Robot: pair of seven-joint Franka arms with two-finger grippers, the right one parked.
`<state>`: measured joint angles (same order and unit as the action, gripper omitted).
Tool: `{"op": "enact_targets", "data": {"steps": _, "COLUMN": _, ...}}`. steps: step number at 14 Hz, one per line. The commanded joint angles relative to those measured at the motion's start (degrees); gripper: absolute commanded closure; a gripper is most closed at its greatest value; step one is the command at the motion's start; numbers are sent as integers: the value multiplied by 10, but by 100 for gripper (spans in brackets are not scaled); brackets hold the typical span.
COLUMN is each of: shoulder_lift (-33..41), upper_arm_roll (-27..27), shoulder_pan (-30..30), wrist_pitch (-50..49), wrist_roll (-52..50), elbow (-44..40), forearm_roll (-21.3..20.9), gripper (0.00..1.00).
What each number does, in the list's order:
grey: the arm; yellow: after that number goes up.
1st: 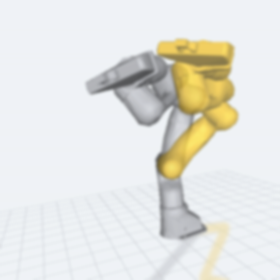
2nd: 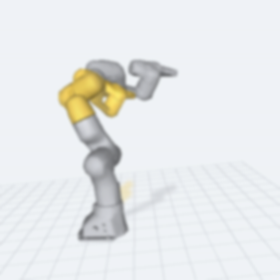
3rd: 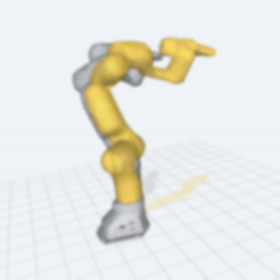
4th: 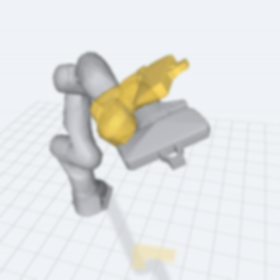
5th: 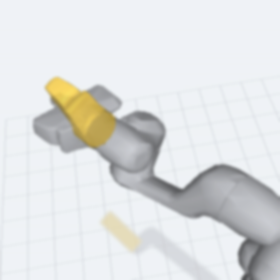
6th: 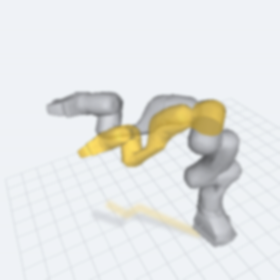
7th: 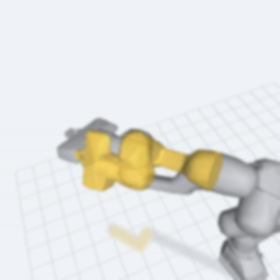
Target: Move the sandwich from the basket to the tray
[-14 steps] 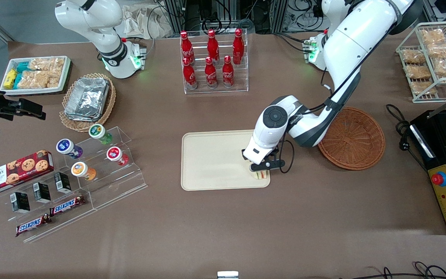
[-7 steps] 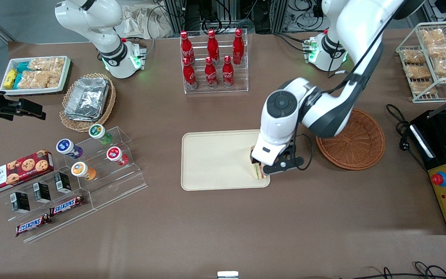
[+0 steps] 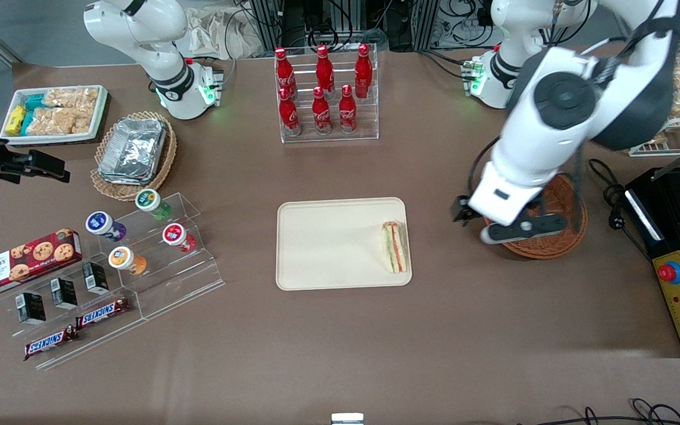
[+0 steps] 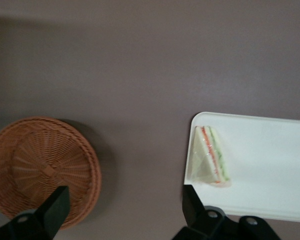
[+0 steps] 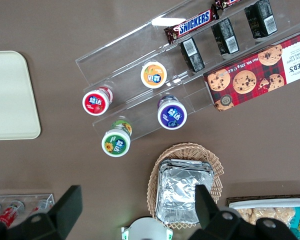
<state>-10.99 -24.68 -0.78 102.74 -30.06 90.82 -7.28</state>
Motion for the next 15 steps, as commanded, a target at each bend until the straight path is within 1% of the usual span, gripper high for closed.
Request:
{"op": "enact_targets", "data": {"steps": 1, "shoulder_lift": 71, "upper_arm_roll": 95, "shoulder_pan": 33, "wrist_pitch": 12, "wrist_roll": 126, "elbow": 75, "forearm_roll": 46, "gripper": 0}}
{"op": "enact_targets", "data": {"steps": 2, "shoulder_lift": 87, "upper_arm_roll": 115, "shoulder_pan": 32, "wrist_pitch": 21, "wrist_roll": 175, "elbow": 92, "forearm_roll": 55, "gripper": 0}}
{"op": "enact_targets", "data": {"steps": 5, "shoulder_lift": 108, "upper_arm_roll": 160, "shoulder_pan": 26, "wrist_pitch": 39, "wrist_roll": 295, "elbow": 134, "forearm_roll": 55, "gripper": 0}}
{"op": "enact_targets", "data": {"steps": 7, "shoulder_lift": 113, "upper_arm_roll": 192, "shoulder_pan": 26, "wrist_pitch": 40, "wrist_roll": 350, "elbow": 135, "forearm_roll": 56, "gripper": 0}}
{"op": "enact_targets", "data": {"steps": 11, "shoulder_lift": 106, "upper_arm_roll": 240, "shoulder_pan": 26, "wrist_pitch": 33, "wrist_roll": 354, "elbow": 120, "forearm_roll": 56, "gripper": 0}}
{"op": "enact_targets", "data": {"steps": 13, "shoulder_lift": 93, "upper_arm_roll": 241, "shoulder_pan": 25, "wrist_pitch": 26, "wrist_roll": 363, "elbow": 95, "forearm_roll": 53, "gripper": 0}}
{"op": "enact_targets", "data": {"steps": 15, "shoulder_lift": 81, "upper_arm_roll": 242, "shoulder_pan": 25, "wrist_pitch": 6, "wrist_roll": 411, "elbow": 71, "forearm_roll": 48, "gripper": 0}}
